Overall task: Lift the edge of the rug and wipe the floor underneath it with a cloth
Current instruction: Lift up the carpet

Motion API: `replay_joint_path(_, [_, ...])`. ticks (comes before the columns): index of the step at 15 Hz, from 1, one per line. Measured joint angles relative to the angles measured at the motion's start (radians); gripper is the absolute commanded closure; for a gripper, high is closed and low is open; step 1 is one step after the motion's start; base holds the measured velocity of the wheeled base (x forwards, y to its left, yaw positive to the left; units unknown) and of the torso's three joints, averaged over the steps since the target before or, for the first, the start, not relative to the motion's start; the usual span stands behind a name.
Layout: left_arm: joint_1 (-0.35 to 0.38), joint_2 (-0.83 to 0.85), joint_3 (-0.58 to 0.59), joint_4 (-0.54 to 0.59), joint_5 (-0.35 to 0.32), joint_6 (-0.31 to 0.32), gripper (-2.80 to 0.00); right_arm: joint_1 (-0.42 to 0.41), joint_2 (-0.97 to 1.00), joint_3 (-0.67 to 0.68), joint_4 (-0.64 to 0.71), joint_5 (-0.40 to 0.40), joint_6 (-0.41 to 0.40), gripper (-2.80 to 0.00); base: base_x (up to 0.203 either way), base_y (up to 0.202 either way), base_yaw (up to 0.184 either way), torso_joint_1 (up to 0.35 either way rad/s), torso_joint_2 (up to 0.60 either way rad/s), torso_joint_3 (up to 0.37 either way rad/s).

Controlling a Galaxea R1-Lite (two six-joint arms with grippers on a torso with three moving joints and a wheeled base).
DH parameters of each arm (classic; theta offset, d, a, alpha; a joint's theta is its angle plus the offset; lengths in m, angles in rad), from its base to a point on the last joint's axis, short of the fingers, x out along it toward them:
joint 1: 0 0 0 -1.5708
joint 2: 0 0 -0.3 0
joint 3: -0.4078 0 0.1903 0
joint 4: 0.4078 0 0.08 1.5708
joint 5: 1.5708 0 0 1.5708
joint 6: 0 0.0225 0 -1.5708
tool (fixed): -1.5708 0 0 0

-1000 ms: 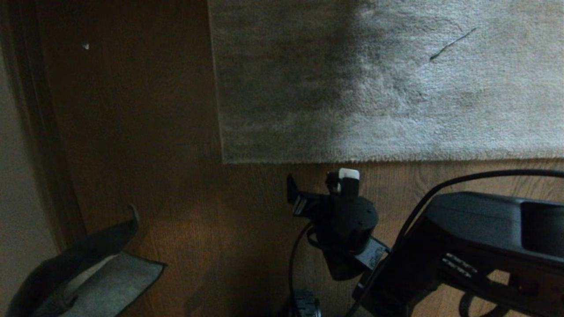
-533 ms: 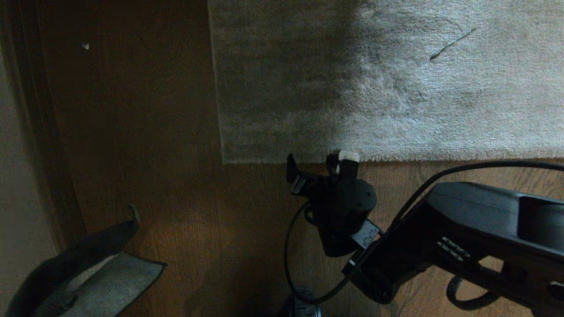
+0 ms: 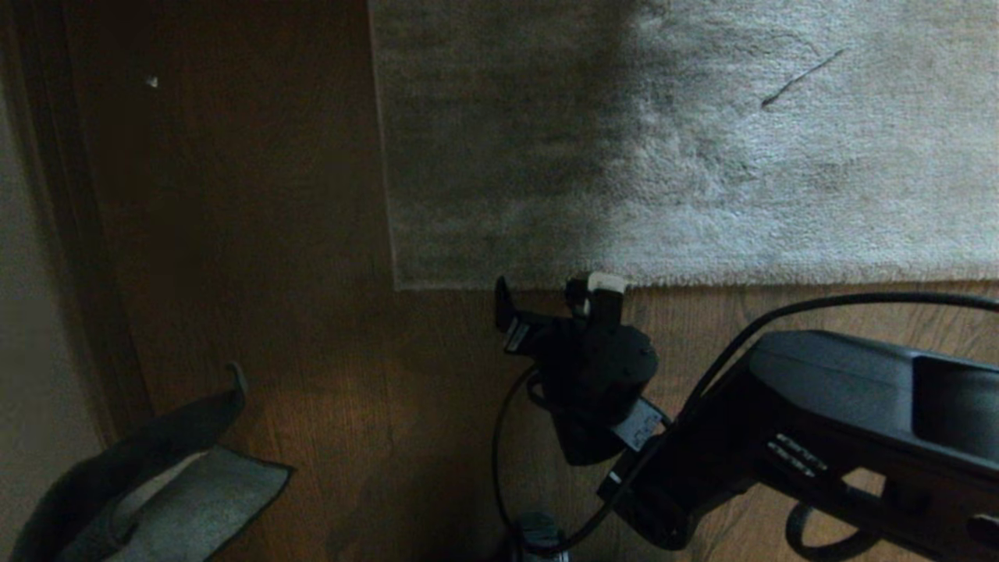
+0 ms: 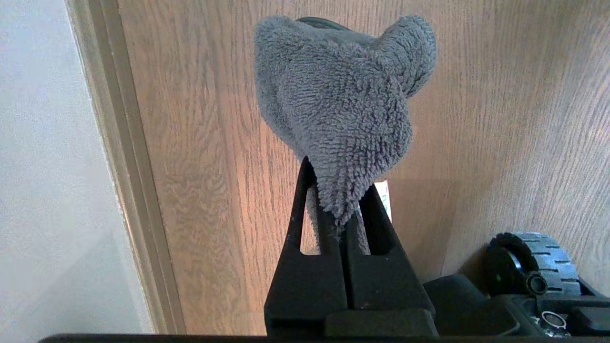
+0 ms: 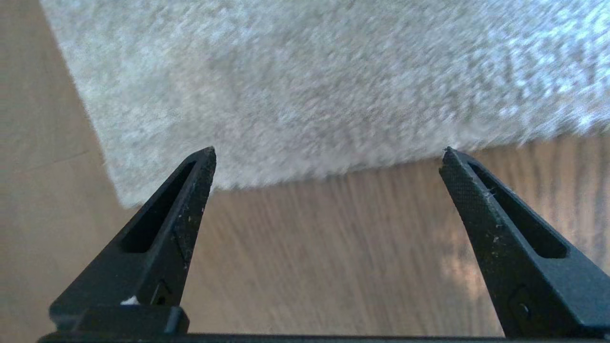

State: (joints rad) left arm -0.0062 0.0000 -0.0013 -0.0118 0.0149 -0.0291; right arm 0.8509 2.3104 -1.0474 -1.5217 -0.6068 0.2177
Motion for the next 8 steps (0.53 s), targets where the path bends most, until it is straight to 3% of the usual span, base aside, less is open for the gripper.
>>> replay_joint_path(8, [0.0,0.0,0.0,0.0,0.0,0.0,0.0,0.014,0.075,-0.073,0.0,0.0,0.046,-2.8,0.0,0.0,0.0,0.0,0.0,0.0])
